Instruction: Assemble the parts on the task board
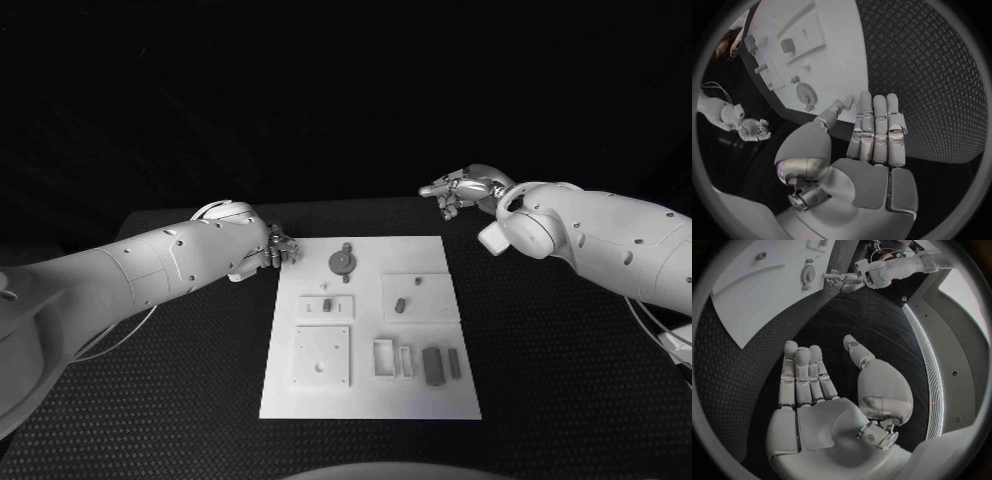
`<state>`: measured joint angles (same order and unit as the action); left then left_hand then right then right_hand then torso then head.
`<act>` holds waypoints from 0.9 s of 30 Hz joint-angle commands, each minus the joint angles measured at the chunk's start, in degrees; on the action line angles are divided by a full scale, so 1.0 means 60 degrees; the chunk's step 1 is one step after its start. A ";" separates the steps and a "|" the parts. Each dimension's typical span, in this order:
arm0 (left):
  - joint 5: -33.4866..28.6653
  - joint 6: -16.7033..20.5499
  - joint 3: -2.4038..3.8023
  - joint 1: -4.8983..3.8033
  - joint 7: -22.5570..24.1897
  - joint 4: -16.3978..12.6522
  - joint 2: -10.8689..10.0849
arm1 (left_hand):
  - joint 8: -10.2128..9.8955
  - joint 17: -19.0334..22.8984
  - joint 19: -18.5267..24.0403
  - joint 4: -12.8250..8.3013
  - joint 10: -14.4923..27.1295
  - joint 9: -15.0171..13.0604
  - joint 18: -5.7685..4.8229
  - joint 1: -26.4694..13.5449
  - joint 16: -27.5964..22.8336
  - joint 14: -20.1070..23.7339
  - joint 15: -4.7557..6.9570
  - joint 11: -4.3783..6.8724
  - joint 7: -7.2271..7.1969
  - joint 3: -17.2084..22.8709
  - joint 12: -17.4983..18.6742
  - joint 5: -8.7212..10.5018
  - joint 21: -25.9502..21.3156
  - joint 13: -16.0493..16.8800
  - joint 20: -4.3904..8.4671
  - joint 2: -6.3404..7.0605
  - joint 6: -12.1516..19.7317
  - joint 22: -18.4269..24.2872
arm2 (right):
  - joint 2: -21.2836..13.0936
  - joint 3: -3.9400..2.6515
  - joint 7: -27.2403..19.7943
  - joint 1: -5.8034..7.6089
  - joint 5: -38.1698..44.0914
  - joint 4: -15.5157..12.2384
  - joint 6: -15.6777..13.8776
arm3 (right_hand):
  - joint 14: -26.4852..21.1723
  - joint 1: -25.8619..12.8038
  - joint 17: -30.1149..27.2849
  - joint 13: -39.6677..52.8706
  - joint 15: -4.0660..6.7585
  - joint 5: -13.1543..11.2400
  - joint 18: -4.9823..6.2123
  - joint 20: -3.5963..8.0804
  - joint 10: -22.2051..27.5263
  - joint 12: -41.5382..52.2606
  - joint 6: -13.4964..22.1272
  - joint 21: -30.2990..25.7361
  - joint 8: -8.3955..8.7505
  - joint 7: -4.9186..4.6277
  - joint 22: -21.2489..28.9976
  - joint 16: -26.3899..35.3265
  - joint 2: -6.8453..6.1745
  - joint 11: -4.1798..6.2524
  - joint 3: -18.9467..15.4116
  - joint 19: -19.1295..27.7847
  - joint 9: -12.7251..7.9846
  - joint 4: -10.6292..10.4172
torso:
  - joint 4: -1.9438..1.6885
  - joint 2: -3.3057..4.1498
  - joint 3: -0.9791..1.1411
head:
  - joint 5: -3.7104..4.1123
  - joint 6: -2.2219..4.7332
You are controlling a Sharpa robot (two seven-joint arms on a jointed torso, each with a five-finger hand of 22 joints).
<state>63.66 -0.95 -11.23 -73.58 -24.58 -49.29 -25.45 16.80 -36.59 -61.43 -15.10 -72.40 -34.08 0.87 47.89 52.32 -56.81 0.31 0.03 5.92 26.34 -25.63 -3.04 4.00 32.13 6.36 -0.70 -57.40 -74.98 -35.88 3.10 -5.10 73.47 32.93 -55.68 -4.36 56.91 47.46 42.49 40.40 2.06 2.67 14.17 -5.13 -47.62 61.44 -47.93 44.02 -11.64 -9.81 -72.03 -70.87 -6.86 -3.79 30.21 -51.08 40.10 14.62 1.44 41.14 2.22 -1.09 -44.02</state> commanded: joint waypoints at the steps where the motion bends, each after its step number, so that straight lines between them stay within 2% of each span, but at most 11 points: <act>1: -0.0066 -0.0036 0.0001 0.0002 0.0191 -0.0019 0.0018 | 0.0025 0.0031 -0.0064 -0.0069 -0.0067 0.0025 -0.0058 0.0085 0.0053 -0.0001 0.0070 -0.0001 0.0019 0.0041 -0.0023 -0.0010 -0.0001 -0.0020 -0.0006 -0.0069 -0.0075 -0.0045 | 0.0005 -0.0003 -0.0070 -0.0005 -0.0023 -0.0007 0.0122 | -0.0029 -0.0049 -0.0009 -0.0016 0.0016 0.0033 0.0128 -0.0048 -0.0088 -0.0026 0.0034 -0.0047 -0.0006 -0.0031 0.0011 0.0042 0.0073 0.0000 -0.0027 0.0000 0.0009 0.0039 | -0.0001 0.0001 0.0002 | 0.0008 -0.0018; 9: -0.0247 0.0250 -0.0002 0.0010 0.0218 0.0006 0.0024 | 0.0044 0.0111 -0.0107 -0.0134 -0.0123 0.0062 -0.0069 0.0335 0.0118 -0.0036 0.0074 0.0004 0.0015 0.0154 -0.0028 -0.0014 0.0008 -0.0049 -0.0005 -0.0301 -0.0113 -0.0050 | 0.0002 -0.0003 -0.0059 -0.0007 -0.0026 0.0001 0.0149 | -0.0027 -0.0049 -0.0010 -0.0025 0.0016 0.0033 0.0131 -0.0052 -0.0090 -0.0023 0.0034 -0.0049 -0.0006 -0.0030 0.0012 0.0044 0.0077 0.0001 -0.0028 -0.0001 0.0009 0.0038 | 0.0005 0.0000 0.0001 | -0.0010 -0.0025; 14: -0.0330 0.0317 -0.0004 0.0010 0.0323 0.0021 0.0003 | 0.0084 0.0173 -0.0153 -0.0165 -0.0186 0.0079 -0.0065 0.0479 0.0176 -0.0080 0.0093 0.0029 -0.0012 0.0219 -0.0030 -0.0006 0.0016 -0.0073 0.0013 -0.0576 -0.0183 -0.0063 | -0.0003 -0.0003 -0.0051 -0.0007 -0.0026 -0.0001 0.0162 | -0.0026 -0.0049 -0.0011 -0.0030 0.0017 0.0033 0.0133 -0.0054 -0.0091 -0.0021 0.0034 -0.0051 -0.0007 -0.0030 0.0012 0.0045 0.0076 0.0001 -0.0030 -0.0001 0.0009 0.0040 | -0.0001 0.0000 0.0004 | -0.0002 -0.0027; 15: -0.0413 0.0325 -0.0005 0.0010 0.0327 0.0015 -0.0001 | 0.0130 0.0240 -0.0294 0.0403 -0.0257 0.0083 -0.0117 0.0706 0.0220 -0.0124 0.0110 0.0022 -0.0008 0.0965 -0.0009 0.0008 0.0034 -0.0109 -0.0057 -0.0128 -0.0259 -0.0043 | -0.0003 -0.0003 -0.0050 -0.0007 -0.0026 0.0002 0.0166 | -0.0026 -0.0049 -0.0011 -0.0031 0.0017 0.0033 0.0133 -0.0055 -0.0091 -0.0021 0.0034 -0.0051 -0.0007 -0.0030 0.0012 0.0045 0.0076 0.0001 -0.0030 -0.0001 0.0009 0.0040 | -0.0001 0.0000 0.0004 | -0.0002 -0.0027; 16: -0.0456 0.0308 -0.0005 0.0010 0.0342 0.0015 0.0002 | 0.0124 0.0252 -0.0268 0.0426 -0.0258 0.0088 -0.0081 0.0759 0.0228 -0.0121 0.0097 0.0028 -0.0013 0.1054 -0.0002 0.0042 0.0018 -0.0115 -0.0011 -0.0114 -0.0241 -0.0044 | -0.0003 -0.0003 -0.0049 -0.0007 -0.0026 0.0002 0.0172 | -0.0026 -0.0049 -0.0011 -0.0032 0.0017 0.0033 0.0133 -0.0055 -0.0091 -0.0021 0.0034 -0.0052 -0.0007 -0.0030 0.0012 0.0045 0.0076 0.0001 -0.0031 -0.0001 0.0009 0.0040 | 0.0001 -0.0001 0.0003 | -0.0005 -0.0032; 23: -0.0555 0.0399 -0.0005 0.0010 0.0391 -0.0009 -0.0003 | 0.0245 0.0279 -0.0270 0.0336 -0.0314 0.0028 -0.0067 0.0915 0.0293 -0.0149 0.0106 0.0073 -0.0078 0.1156 -0.0015 0.0042 0.0034 -0.0115 0.0023 -0.0316 -0.0405 -0.0101 | 0.0001 -0.0003 -0.0035 -0.0007 -0.0026 0.0014 0.0209 | -0.0025 -0.0052 -0.0012 -0.0038 0.0016 0.0033 0.0135 -0.0059 -0.0091 -0.0019 0.0035 -0.0054 -0.0007 -0.0030 0.0012 0.0047 0.0076 0.0001 -0.0034 -0.0001 0.0009 0.0039 | 0.0005 0.0001 0.0006 | -0.0009 -0.0044; 27: -0.0857 0.0762 -0.0003 0.0010 0.0292 -0.0115 -0.0084 | 0.0322 0.0292 -0.0317 0.0298 -0.0390 -0.0029 -0.0067 0.0926 0.0355 -0.0199 0.0122 0.0114 -0.0131 0.1157 -0.0038 0.0042 0.0061 -0.0108 0.0038 -0.0392 -0.0535 -0.0142 | -0.0009 -0.0003 -0.0034 -0.0007 -0.0026 0.0017 0.0219 | -0.0025 -0.0053 -0.0013 -0.0042 0.0016 0.0033 0.0136 -0.0061 -0.0091 -0.0017 0.0035 -0.0056 -0.0007 -0.0030 0.0012 0.0049 0.0075 0.0001 -0.0035 -0.0001 0.0009 0.0039 | 0.0009 -0.0002 0.0010 | -0.0005 -0.0047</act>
<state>60.74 1.13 -11.27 -73.51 -23.22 -49.70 -25.84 18.49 -34.92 -62.98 -13.05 -74.49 -34.00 0.87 53.17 54.31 -57.64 1.15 0.66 5.09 33.14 -25.63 -2.82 4.02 31.48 6.46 -2.51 -60.28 -74.98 -35.92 3.11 -5.02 73.46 32.81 -55.59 -4.11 56.91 47.46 42.50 40.24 2.05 2.67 14.17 -5.12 -47.62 61.44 -48.01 44.03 -11.64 -9.72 -72.03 -70.87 -6.86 -3.79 30.21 -51.08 40.10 14.62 1.47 41.15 2.25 -1.13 -44.30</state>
